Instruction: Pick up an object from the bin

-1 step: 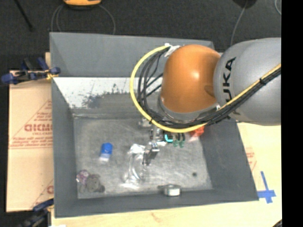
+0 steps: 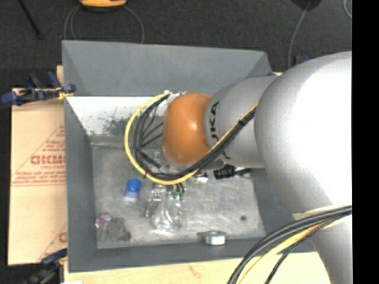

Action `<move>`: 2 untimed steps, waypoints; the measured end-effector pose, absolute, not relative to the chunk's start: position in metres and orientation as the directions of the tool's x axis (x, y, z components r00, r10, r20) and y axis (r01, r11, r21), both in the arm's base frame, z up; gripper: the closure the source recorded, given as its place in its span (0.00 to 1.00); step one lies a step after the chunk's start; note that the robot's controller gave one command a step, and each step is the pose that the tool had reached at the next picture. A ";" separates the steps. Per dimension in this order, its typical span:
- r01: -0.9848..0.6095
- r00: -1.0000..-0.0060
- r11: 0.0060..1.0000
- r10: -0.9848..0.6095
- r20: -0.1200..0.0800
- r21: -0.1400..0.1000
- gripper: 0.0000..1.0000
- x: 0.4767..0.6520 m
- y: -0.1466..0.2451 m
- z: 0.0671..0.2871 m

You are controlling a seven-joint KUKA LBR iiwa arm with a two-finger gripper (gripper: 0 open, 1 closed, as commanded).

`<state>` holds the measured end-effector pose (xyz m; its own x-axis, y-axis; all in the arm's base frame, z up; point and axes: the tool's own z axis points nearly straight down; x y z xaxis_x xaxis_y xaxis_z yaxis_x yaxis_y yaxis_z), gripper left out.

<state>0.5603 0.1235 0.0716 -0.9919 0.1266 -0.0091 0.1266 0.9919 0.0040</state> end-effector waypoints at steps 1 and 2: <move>-0.141 -0.990 0.990 -0.141 -0.010 0.001 0.00 0.563 0.165 0.077; -0.136 -0.991 0.991 -0.136 -0.016 0.004 1.00 0.565 0.166 0.079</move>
Offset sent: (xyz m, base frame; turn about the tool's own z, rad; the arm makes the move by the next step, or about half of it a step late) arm -0.0002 0.0422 0.0027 -0.2697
